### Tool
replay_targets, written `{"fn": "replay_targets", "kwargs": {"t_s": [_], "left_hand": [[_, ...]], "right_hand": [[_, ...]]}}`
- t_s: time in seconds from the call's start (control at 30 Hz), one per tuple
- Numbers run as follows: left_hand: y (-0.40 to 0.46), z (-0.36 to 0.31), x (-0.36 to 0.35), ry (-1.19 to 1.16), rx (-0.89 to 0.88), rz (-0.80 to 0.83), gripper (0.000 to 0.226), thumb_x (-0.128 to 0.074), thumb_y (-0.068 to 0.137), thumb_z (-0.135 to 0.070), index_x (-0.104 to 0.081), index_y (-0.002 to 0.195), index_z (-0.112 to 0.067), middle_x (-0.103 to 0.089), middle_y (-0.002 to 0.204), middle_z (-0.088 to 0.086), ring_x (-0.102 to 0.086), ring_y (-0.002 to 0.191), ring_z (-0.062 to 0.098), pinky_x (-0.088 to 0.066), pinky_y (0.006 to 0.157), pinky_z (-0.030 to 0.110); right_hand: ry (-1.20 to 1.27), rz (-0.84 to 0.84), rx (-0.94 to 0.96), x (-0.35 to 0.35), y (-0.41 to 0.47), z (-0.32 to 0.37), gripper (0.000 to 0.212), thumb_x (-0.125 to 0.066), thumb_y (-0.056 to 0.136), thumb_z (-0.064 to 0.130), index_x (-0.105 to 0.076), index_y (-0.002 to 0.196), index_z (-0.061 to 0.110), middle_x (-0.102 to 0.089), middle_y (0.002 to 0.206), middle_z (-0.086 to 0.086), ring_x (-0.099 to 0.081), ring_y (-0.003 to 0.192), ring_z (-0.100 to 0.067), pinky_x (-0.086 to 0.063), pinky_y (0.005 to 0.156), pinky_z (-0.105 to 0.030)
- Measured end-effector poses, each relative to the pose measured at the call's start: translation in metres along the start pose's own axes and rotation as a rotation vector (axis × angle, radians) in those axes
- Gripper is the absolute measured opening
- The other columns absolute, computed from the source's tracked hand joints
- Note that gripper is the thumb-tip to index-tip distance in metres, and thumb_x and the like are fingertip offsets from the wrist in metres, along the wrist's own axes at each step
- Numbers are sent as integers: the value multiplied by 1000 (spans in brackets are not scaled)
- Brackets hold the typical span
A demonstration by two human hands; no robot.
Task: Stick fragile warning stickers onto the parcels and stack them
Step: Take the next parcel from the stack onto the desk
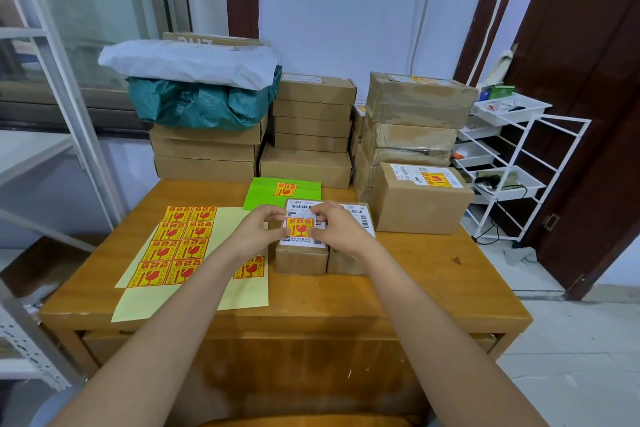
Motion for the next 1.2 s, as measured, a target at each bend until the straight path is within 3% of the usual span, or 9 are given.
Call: {"fn": "replay_targets", "kwargs": {"t_s": [0.07,0.23,0.4,0.53,0.7,0.83,0.93,1.0,1.2], "left_hand": [[0,0,0,-11,11,12,35,-64,86,-4,-54,118,-14,-53,124,7,-48,119,15,-46,95,30],[-3,-1,0,-42,18,29,38,-61,87,0,-53,121,-14,-51,125,7,-48,116,12,-46,89,25],[-7,-12,14,-126,-48,43,38,-58,89,3,-53,123,-12,-59,116,-2,-56,104,3,-48,88,21],[-12,-21,49,-91,-140,-47,32,-57,91,-2,-56,120,-16,-62,112,-7,-58,104,5,-45,89,19],[-33,4,90,93,-112,-187,23,-57,93,-7,-61,115,-13,-63,110,-1,-57,100,6,-43,79,9],[-53,41,115,435,2,-241,28,-57,93,-14,-61,121,-14,-58,124,4,-51,116,23,-40,87,30],[-67,61,126,587,29,-262,29,-54,94,-16,-61,122,-13,-57,129,8,-47,120,26,-37,91,35],[-71,70,128,649,31,-237,29,-50,96,-14,-61,122,-12,-57,130,8,-46,122,25,-35,99,38],[-77,79,119,568,-2,-266,31,-45,93,4,-70,107,-9,-63,119,8,-52,115,25,-41,96,37]], "right_hand": [[0,26,-1,0,-1,0,55,-65,89,13,-43,137,1,-43,136,-12,-48,122,-19,-36,84,-14],[-39,62,-2,0,0,3,54,-62,90,10,-41,139,2,-41,137,-13,-44,125,-22,-38,94,-22],[-224,126,13,4,4,9,52,-55,94,12,-38,142,4,-36,146,-14,-28,136,-28,-26,111,-36],[-299,93,-11,8,5,10,43,-49,95,8,-43,138,8,-45,141,-10,-28,131,-30,-26,106,-41],[-197,-114,133,-4,0,41,39,-48,95,10,-51,134,13,-53,134,-5,-36,125,-27,-29,104,-38],[-2,-94,302,-32,-9,79,28,-47,94,6,-64,116,6,-62,118,-10,-54,109,-23,-41,92,-30],[52,-9,377,-62,-14,98,25,-48,94,5,-65,112,4,-63,113,-10,-58,99,-20,-42,82,-26],[39,21,391,-83,-14,104,26,-47,95,6,-64,114,3,-62,114,-11,-56,102,-23,-42,83,-28],[-113,17,319,-128,-7,109,39,-45,93,8,-52,132,7,-51,131,-12,-42,122,-29,-37,100,-43]]}}
Point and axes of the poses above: each hand's wrist, its own y-axis towards the middle knuckle, its own x-axis out of the back of the hand, z = x × y, the point moved 4 cm from there along y, towards the middle knuckle
